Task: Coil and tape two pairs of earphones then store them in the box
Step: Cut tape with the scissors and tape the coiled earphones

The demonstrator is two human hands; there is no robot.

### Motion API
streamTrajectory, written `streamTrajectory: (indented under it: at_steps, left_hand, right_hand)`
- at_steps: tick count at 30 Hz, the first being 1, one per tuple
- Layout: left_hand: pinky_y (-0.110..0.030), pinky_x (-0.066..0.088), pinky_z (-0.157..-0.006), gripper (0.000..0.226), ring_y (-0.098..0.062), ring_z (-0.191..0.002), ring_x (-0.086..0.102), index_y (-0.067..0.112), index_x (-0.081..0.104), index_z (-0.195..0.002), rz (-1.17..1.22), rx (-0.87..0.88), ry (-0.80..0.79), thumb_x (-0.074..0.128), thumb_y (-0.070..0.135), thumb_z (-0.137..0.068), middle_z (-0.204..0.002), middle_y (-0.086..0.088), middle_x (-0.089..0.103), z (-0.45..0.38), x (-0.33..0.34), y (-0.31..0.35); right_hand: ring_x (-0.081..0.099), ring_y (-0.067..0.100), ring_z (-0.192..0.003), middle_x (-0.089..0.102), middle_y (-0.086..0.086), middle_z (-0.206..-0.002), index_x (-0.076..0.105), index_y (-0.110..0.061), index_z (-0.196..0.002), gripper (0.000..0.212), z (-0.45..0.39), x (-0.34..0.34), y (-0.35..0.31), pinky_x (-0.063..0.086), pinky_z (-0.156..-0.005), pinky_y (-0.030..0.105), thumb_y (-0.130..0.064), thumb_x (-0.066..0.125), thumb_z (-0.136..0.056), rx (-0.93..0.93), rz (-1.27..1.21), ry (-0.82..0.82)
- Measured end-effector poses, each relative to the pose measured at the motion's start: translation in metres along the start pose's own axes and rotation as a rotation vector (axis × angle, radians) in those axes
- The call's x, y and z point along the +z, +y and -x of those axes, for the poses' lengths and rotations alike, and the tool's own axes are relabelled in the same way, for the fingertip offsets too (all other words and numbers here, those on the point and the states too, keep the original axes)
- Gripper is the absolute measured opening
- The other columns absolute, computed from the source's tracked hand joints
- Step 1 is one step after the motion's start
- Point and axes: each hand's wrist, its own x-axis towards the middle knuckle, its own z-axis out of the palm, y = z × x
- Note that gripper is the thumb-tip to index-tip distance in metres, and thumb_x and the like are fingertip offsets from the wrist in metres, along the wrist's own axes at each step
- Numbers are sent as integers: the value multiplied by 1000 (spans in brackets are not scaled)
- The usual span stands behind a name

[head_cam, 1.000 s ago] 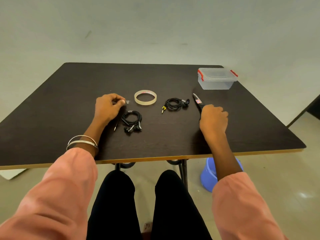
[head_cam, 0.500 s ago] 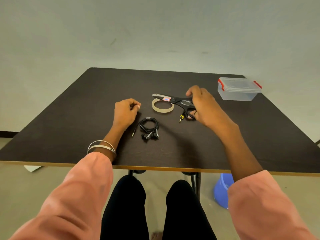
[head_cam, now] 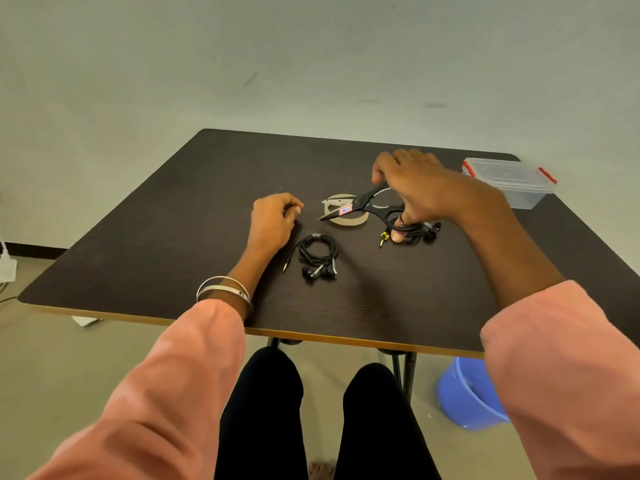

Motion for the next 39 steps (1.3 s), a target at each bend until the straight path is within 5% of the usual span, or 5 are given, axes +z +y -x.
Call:
streamTrajectory:
  at_steps: [9,24,28,33,39]
  left_hand:
    - [-8,45,-61,17,-3,-61,60,11,71,-103,-6,18,-12,57,8,-95,-90,3,64,1,-1,1]
    - [-27,57,-74,15,-11,-70,66,14,71,-103,-8,27,-8,59,11,-94,-97,-2,69,2,-2,1]
    - [-12,49,-65,14,-6,-65,63,11,70,-102,18,-13,1,58,11,-95,-93,1,65,2,-1,1]
    - [-16,50,-69,14,-8,-68,62,10,68,-101,37,-52,-7,55,9,-96,-89,1,65,1,0,2]
    - [-5,46,-58,15,-4,-65,60,10,65,-96,118,-105,6,51,5,-96,-88,-4,68,1,-1,0]
  right_hand:
    - [49,31,-109,51,13,-116,44,-11,-115,65,-27,-4,-14,38,-90,39,-20,86,-66,-37,126,-19]
    - [49,26,-82,54,12,-99,47,-7,-97,35,-24,10,-8,43,-68,37,3,72,-75,-27,72,94]
    - [50,25,-89,55,11,-104,48,-5,-105,50,-17,17,-3,39,-72,34,-17,82,-70,-30,74,108]
    - [43,30,-108,49,13,-114,45,-9,-116,74,-16,31,9,37,-94,40,-49,81,-65,14,175,101]
    - [39,27,-111,49,7,-114,44,-18,-115,79,-7,35,25,33,-95,41,-52,85,-56,144,-146,20]
